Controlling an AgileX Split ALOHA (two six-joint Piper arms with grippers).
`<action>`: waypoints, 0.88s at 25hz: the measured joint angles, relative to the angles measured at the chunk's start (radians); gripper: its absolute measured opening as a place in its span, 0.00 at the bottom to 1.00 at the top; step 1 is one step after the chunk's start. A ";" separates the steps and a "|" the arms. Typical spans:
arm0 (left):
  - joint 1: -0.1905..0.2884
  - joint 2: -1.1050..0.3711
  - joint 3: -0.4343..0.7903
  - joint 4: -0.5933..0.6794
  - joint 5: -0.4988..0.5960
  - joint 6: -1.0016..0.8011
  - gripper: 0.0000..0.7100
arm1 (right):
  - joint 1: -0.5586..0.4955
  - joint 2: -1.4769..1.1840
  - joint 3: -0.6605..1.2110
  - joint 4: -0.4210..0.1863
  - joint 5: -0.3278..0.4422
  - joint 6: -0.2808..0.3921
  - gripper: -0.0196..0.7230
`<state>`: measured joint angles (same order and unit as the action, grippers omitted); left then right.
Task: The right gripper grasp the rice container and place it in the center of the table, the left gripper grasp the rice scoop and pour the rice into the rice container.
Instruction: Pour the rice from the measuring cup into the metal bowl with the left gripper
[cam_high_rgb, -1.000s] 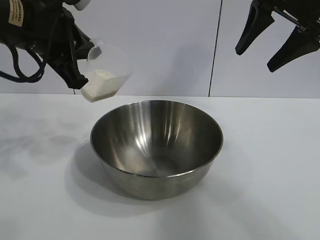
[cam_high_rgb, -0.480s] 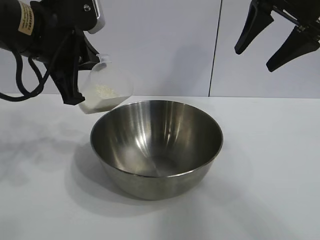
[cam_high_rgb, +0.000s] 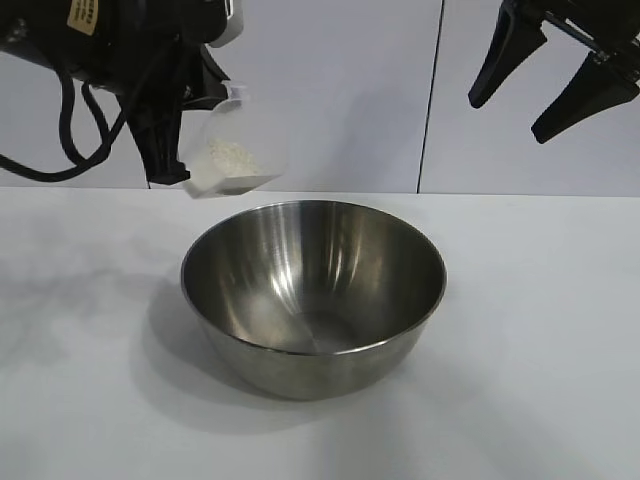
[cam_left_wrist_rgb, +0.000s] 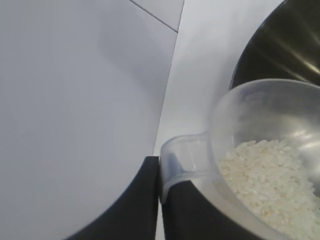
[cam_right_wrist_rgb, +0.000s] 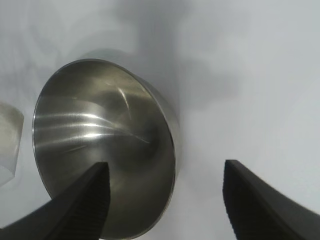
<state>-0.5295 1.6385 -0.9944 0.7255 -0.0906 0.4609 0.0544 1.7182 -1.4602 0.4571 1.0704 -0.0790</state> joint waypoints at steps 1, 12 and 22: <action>0.000 0.000 0.000 0.000 0.005 0.011 0.01 | 0.000 0.000 0.000 0.000 0.000 0.000 0.63; -0.007 0.000 0.000 0.000 0.010 0.147 0.01 | 0.000 0.000 0.000 0.000 0.000 0.000 0.63; -0.012 0.000 -0.015 0.000 0.009 0.207 0.01 | 0.000 0.000 0.000 0.000 -0.019 0.000 0.63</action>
<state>-0.5412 1.6385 -1.0092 0.7252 -0.0819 0.6675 0.0544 1.7182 -1.4602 0.4571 1.0515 -0.0790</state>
